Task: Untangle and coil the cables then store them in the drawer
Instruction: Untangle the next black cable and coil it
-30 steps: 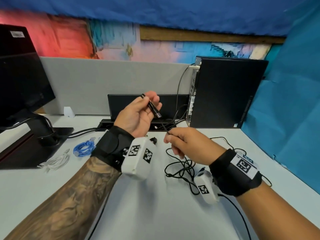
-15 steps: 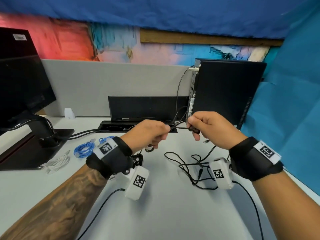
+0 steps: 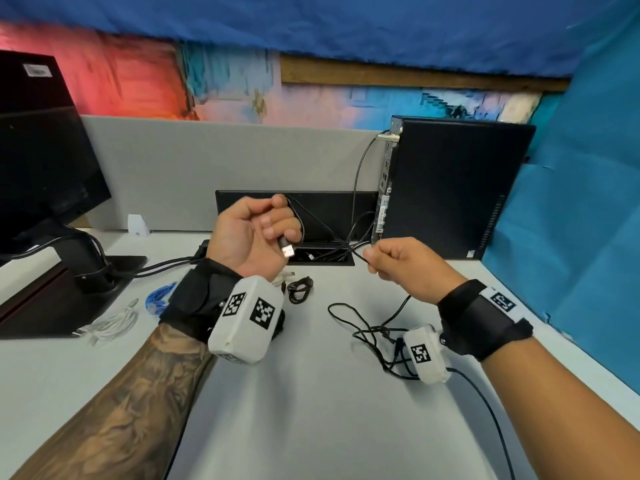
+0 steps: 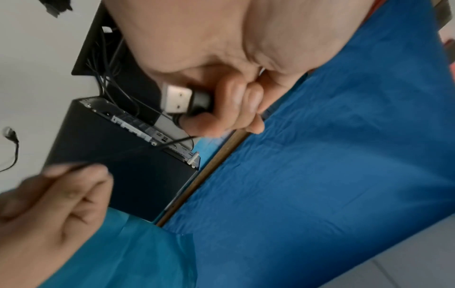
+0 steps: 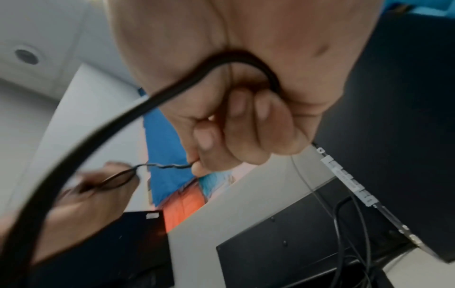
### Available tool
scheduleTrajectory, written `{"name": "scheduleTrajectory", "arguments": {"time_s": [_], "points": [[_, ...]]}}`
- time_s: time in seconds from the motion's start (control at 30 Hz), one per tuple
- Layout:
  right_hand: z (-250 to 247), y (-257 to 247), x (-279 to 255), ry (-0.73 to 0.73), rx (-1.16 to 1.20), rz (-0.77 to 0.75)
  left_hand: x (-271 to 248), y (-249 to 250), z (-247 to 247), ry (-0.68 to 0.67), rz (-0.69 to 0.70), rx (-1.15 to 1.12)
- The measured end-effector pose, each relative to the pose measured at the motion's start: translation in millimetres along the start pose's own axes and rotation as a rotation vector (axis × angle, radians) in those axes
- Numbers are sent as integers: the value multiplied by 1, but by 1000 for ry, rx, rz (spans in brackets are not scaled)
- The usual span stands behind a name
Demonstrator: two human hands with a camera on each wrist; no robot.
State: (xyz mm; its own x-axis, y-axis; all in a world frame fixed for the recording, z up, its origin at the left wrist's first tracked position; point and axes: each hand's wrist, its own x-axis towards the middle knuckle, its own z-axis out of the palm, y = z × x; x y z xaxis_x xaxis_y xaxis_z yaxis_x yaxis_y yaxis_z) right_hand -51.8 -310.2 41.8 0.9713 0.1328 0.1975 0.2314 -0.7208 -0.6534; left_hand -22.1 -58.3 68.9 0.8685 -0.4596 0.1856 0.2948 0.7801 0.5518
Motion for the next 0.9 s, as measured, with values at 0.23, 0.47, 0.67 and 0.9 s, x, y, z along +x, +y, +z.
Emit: {"name": "scheduleTrajectory", "arguments": {"time_s": [0.23,0.47,0.67,0.9], "points": [[26,-33,-18,-159,-165,-130,27,-27,-6,247,282,196],[-6,-41,-27,75,-233,-383,9,-65,-16,-65,282,1412],[-14,-1,-9,230,-151,-249,-4,-60,-2,-150,-196,870],[40,-7,-18,85,75,-193,1,-48,7,50,-118,22]]}}
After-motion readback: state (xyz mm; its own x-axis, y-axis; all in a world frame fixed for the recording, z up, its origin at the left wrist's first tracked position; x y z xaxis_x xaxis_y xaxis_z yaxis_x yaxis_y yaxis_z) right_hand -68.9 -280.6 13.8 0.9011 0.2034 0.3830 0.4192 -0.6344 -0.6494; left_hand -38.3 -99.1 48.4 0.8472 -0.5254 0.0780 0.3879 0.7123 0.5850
